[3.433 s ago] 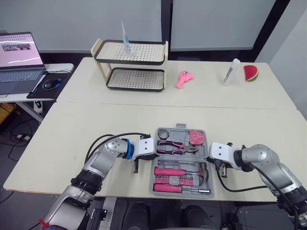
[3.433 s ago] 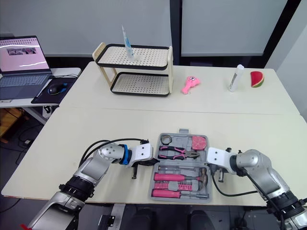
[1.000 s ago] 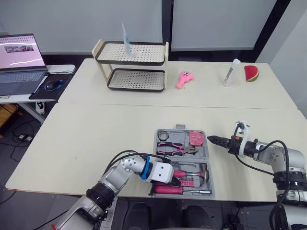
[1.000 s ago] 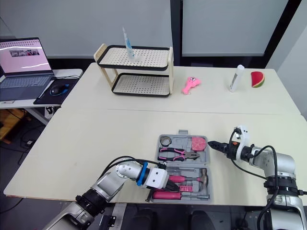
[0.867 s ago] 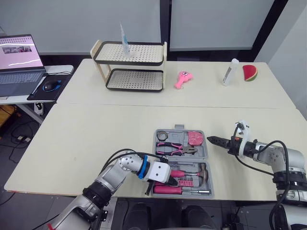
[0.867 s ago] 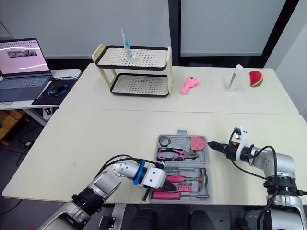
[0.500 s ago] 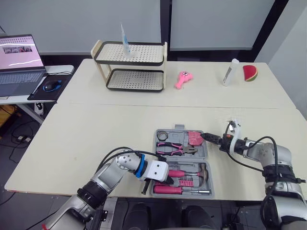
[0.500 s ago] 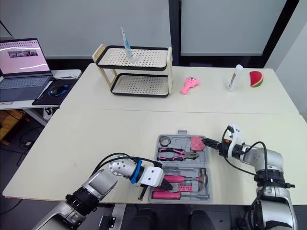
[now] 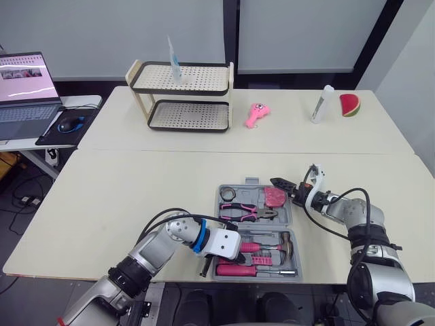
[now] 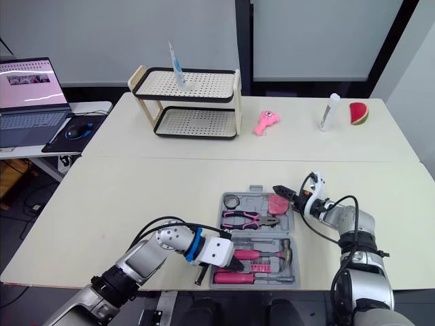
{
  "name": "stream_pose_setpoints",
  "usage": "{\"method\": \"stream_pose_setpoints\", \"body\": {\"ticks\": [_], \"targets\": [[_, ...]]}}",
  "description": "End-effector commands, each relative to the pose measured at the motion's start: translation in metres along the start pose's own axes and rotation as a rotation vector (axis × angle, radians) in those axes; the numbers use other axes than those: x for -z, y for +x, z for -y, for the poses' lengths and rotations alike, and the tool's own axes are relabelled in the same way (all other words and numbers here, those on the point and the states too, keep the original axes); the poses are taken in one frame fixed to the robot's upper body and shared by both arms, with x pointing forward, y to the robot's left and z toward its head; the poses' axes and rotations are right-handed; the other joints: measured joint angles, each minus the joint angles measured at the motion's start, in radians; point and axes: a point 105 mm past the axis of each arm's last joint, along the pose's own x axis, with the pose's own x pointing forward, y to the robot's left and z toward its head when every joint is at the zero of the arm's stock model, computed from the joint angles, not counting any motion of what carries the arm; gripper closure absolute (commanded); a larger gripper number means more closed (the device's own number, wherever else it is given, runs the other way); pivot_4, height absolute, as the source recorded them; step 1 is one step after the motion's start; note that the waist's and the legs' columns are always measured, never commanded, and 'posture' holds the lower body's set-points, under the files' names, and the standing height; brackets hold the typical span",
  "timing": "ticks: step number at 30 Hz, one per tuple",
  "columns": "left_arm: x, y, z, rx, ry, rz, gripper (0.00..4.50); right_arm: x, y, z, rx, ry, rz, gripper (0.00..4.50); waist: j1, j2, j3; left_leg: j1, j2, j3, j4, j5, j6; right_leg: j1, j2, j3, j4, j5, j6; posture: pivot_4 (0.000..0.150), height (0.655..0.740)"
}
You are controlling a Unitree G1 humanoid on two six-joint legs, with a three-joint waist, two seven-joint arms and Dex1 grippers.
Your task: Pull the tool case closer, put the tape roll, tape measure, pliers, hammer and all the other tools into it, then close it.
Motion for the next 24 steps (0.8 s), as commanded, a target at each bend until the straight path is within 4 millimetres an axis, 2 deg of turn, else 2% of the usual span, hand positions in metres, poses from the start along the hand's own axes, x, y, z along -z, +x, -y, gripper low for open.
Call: {"method": "stream_pose_setpoints", "body": {"ticks": [1,5,12,18,24], "targets": [[0.017,0.002,0.012,0.038,-0.044,-0.068,4.50,-0.004,-0.004,-0.022,-0.128,0.052,0.018,0.02,0.000,0.001,0.001,0.000,0.000,0.000,0.000,0.000,0.000,0.000,0.000,0.000,0.000,0.000,0.000,0.150,0.7400],[0.017,0.002,0.010,0.036,-0.037,-0.069,4.50,-0.008,-0.015,-0.040,-0.216,0.082,0.021,0.02,-0.001,0.003,0.001,-0.001,0.000,0.000,0.000,0.000,0.000,-0.001,0.000,0.000,0.000,0.000,0.000,0.150,0.7400],[0.010,-0.003,0.004,0.008,-0.039,-0.023,4.50,-0.021,-0.032,-0.058,-0.259,0.041,0.042,0.02,-0.001,0.003,0.002,-0.001,0.000,0.000,-0.001,0.000,0.000,-0.001,0.000,0.000,0.000,0.000,0.000,0.150,0.7400],[0.001,-0.024,0.007,-0.028,-0.088,0.027,4.50,-0.028,-0.044,-0.074,-0.291,-0.016,0.038,0.02,-0.001,0.004,0.003,-0.002,0.000,0.000,-0.003,0.000,0.000,-0.003,0.000,0.001,0.000,0.000,0.000,0.150,0.7400],[-0.010,-0.064,0.018,-0.090,-0.216,0.063,4.50,-0.023,-0.056,-0.092,-0.336,-0.045,-0.016,0.02,-0.002,0.005,0.003,-0.003,0.000,0.000,-0.006,0.000,0.000,-0.005,0.000,0.001,-0.001,0.000,0.000,0.150,0.7400]]}}
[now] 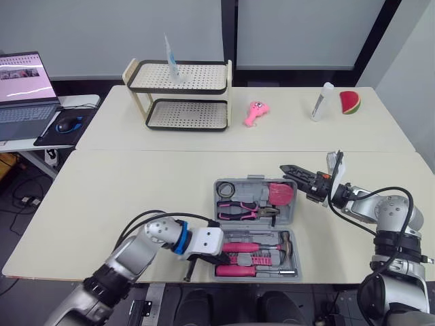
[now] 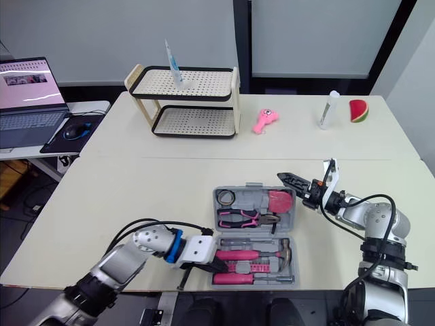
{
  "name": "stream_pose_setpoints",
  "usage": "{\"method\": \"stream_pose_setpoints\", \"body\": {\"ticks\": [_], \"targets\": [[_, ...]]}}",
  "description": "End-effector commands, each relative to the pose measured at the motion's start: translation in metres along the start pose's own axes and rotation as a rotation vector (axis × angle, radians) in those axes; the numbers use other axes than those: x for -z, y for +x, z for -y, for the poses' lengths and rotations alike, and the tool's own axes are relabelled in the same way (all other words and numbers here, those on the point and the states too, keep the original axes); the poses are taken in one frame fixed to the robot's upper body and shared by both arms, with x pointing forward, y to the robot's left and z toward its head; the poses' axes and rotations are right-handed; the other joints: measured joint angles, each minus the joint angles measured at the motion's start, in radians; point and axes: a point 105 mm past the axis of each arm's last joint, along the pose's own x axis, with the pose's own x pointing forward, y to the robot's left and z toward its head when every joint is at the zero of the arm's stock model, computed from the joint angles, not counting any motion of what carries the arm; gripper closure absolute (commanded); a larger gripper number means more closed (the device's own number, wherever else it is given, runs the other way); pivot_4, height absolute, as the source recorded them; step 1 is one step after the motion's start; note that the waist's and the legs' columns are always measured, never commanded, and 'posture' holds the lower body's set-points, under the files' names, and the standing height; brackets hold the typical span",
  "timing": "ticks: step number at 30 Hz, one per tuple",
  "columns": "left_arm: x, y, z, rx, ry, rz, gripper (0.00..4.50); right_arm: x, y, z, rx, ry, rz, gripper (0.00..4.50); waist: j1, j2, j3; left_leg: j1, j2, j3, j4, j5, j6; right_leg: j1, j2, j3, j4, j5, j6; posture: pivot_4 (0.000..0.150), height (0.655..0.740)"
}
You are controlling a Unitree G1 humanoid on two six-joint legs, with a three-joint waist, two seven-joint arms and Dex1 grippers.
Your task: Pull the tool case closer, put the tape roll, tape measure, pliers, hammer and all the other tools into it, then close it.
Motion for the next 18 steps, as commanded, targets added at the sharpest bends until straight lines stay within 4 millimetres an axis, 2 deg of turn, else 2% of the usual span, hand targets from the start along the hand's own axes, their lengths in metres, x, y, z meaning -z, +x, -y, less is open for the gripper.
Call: {"method": "stream_pose_setpoints", "body": {"ticks": [1,4,8,13,14,16,18], "targets": [[-0.014,-0.031,0.005,-0.038,-0.030,0.029,4.50,-0.003,-0.005,-0.026,-0.081,-0.043,-0.021,0.02,0.000,0.000,0.000,0.000,0.000,0.000,0.000,0.000,0.000,0.000,0.000,0.000,0.000,0.000,0.000,0.150,0.7400],[0.000,-0.056,0.014,-0.066,-0.079,-0.037,4.50,0.006,-0.016,-0.044,-0.126,-0.055,-0.085,0.02,-0.001,0.001,0.001,0.001,0.000,0.000,-0.003,0.000,0.000,0.000,0.000,0.001,0.000,0.000,0.000,0.150,0.7400],[0.029,-0.087,0.017,-0.150,-0.154,-0.127,4.50,0.034,-0.041,-0.074,-0.199,-0.110,-0.247,0.02,0.003,0.001,0.002,0.001,0.000,0.000,-0.005,0.000,0.000,-0.001,0.000,0.000,-0.001,0.000,0.000,0.150,0.7400],[0.054,-0.116,0.003,-0.326,-0.199,-0.155,4.50,0.061,-0.078,-0.108,-0.222,-0.219,-0.410,0.02,0.013,0.000,0.005,0.000,-0.001,0.000,-0.005,0.000,0.000,-0.001,-0.001,0.000,-0.003,0.000,0.000,0.150,0.7400],[0.057,-0.123,-0.008,-0.411,-0.200,-0.130,4.50,0.059,-0.079,-0.107,-0.144,-0.316,-0.399,0.02,0.013,-0.002,0.006,0.001,-0.001,0.000,-0.005,0.000,0.000,-0.001,-0.001,0.000,-0.003,0.000,0.000,0.150,0.7400],[0.062,-0.137,-0.027,-0.564,-0.188,-0.084,4.50,0.043,-0.076,-0.091,0.080,-0.551,-0.337,0.02,0.014,-0.002,0.007,0.001,0.000,-0.001,-0.005,0.000,0.000,0.000,-0.001,0.000,-0.002,0.000,0.000,0.150,0.7400],[0.063,-0.147,-0.040,-0.663,-0.180,-0.042,4.11,0.019,-0.079,-0.064,0.304,-0.805,-0.264,0.00,0.017,-0.008,0.008,0.001,0.000,-0.001,-0.005,0.000,0.000,-0.001,0.000,-0.001,-0.001,0.000,0.000,0.150,0.7400]]}}
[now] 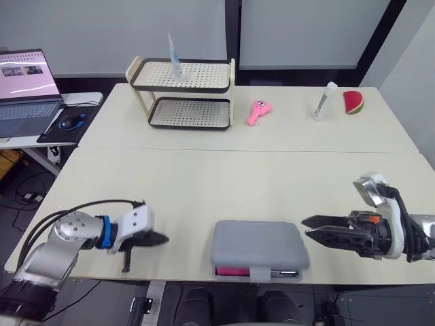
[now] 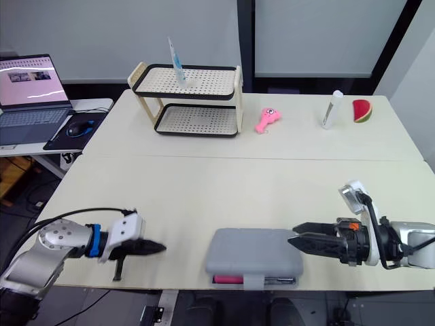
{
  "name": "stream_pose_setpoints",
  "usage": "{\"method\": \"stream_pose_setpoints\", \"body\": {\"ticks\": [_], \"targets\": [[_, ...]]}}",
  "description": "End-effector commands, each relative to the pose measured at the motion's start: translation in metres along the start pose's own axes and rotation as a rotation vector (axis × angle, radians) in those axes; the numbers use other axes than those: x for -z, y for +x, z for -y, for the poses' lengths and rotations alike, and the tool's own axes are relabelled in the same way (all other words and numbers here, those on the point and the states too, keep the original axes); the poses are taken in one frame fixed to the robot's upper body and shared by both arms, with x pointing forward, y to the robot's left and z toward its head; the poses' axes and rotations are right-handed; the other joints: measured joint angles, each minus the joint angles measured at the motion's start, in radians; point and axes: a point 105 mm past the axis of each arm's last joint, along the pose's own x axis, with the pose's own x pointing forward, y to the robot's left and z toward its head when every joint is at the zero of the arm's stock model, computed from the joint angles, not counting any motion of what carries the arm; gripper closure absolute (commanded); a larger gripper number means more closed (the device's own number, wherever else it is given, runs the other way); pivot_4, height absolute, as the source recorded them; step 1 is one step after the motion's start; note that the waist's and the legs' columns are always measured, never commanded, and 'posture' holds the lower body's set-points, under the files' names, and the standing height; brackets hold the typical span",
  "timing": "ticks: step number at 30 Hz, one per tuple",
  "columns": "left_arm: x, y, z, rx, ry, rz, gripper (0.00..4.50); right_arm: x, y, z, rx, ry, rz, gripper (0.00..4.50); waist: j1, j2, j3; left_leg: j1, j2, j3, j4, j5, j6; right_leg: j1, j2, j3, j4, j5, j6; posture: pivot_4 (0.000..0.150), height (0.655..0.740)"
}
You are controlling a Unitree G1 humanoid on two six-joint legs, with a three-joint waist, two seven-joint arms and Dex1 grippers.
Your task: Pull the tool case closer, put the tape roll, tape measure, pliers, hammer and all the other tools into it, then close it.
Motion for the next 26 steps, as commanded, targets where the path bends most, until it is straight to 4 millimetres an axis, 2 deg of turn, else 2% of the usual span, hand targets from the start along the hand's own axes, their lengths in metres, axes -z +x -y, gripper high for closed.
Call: {"method": "stream_pose_setpoints", "body": {"ticks": [1,3,5,10,13,14,26], "targets": [[-0.005,-0.011,-0.027,-0.162,0.015,0.072,3.84,-0.015,-0.010,0.042,0.342,-0.331,0.041,0.00,0.002,-0.006,0.000,0.000,0.000,0.000,0.000,0.000,0.000,0.000,0.000,0.000,0.000,0.000,0.000,0.150,0.7400],[-0.009,-0.012,-0.035,-0.199,0.035,0.107,3.32,-0.009,-0.019,0.071,0.480,-0.534,-0.025,0.00,0.002,-0.007,0.001,-0.001,0.000,0.001,0.001,0.000,0.000,-0.001,0.001,-0.002,0.000,0.000,0.000,0.150,0.7400],[-0.013,-0.010,-0.040,-0.223,0.042,0.137,2.70,-0.001,-0.025,0.090,0.540,-0.662,-0.062,0.00,0.002,-0.008,0.001,-0.001,-0.001,0.004,0.001,0.000,0.000,-0.003,0.000,-0.001,0.000,0.000,0.000,0.150,0.7400],[-0.013,-0.009,-0.051,-0.277,0.050,0.148,1.12,0.003,-0.028,0.118,0.594,-0.760,-0.043,0.00,0.002,-0.008,0.002,-0.001,0.000,0.006,0.002,0.000,-0.001,-0.005,0.000,0.000,0.002,0.000,0.000,0.150,0.7400],[-0.015,-0.009,-0.058,-0.310,0.040,0.167,0.19,0.006,-0.030,0.126,0.606,-0.762,-0.023,0.00,0.002,-0.008,0.002,-0.001,0.001,0.006,0.002,0.001,-0.001,-0.005,0.000,0.000,0.002,0.000,0.000,0.150,0.7400],[-0.016,-0.008,-0.060,-0.318,0.038,0.173,0.02,0.006,-0.030,0.128,0.608,-0.762,-0.018,0.00,0.002,-0.008,0.002,-0.001,0.000,0.006,0.002,0.001,-0.001,-0.005,0.000,0.000,0.002,0.000,0.000,0.150,0.7400],[-0.008,-0.010,-0.079,-0.492,0.105,0.105,0.02,0.018,-0.040,0.138,0.648,-0.686,-0.005,0.00,0.005,-0.008,0.001,-0.001,0.000,0.006,0.002,0.001,-0.001,-0.004,-0.001,0.000,0.002,0.000,0.000,0.150,0.7400]]}}
